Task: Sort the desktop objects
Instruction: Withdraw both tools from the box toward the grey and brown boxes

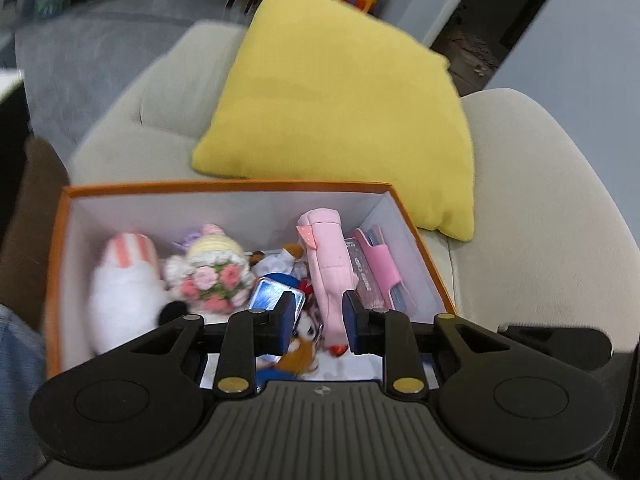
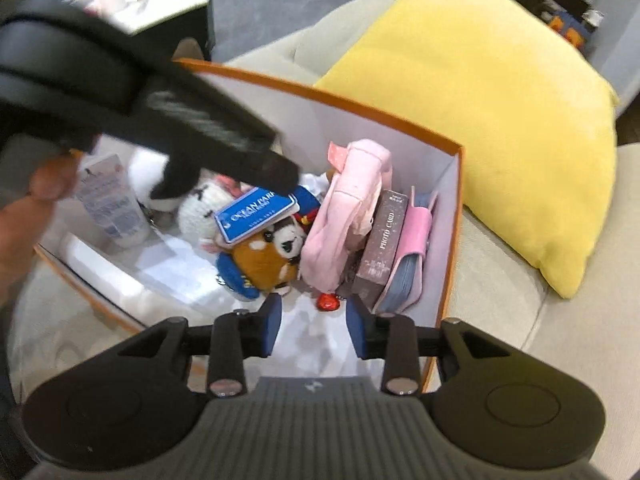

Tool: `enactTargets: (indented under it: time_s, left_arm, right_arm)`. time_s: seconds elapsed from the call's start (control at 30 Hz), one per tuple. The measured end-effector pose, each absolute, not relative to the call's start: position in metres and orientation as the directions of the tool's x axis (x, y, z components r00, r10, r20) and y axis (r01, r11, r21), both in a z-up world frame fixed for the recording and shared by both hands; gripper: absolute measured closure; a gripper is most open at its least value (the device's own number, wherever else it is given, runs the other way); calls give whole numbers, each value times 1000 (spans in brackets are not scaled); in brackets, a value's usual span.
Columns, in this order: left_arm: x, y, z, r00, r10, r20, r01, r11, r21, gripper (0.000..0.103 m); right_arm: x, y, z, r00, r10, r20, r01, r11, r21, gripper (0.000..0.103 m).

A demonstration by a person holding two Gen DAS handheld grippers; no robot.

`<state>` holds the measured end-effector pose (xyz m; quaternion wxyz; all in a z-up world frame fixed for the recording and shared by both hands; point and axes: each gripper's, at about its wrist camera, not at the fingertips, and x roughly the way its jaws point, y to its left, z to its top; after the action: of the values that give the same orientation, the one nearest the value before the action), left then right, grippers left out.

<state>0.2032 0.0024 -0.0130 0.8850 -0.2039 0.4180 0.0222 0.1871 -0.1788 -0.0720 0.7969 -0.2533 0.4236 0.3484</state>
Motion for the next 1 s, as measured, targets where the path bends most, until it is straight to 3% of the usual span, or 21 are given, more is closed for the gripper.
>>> enactTargets:
  time_s: [0.1,0.23,0.4,0.77,0.87,0.9,0.97,1.0]
  left_arm:
    - [173,-7,4,683,-105,-723,-155,946,-284,75]
    - [133,-20,19,738,-66,-672,-95,975,-200,75]
    - [83,-33,23,764,-58,-643,-36,991,-132,75]
    - [-1,-38,-21,631,-73,-772,26,997,-73,67]
    - [-17,-39,-43,569,-89,-818,43,996,-79,65]
    - [-21,-39,-49,550,-94,-830,45,996,-82,64]
    - [-31,-40,-60,511,-99,-854,61,995,-79,51]
    - [-35,-41,-66,488,-98,-867,73,995,-72,51]
  right_arm:
    - [163,-193,-63,468,407,-785,-733,674,-87,50]
    - [132,-215,-49,523,479,-705,-717,694,-60,45]
    - [88,-238,-46,510,531,-677,-726,687,-8,31]
    - [21,-260,-107,338,462,-820,-714,694,97,31]
    - [14,-256,-123,291,415,-862,-744,664,68,31]
    - [12,-253,-126,281,400,-872,-753,655,58,31]
    - [7,-248,-129,264,388,-883,-776,629,45,31]
    - [4,-246,-129,253,389,-886,-787,615,46,31]
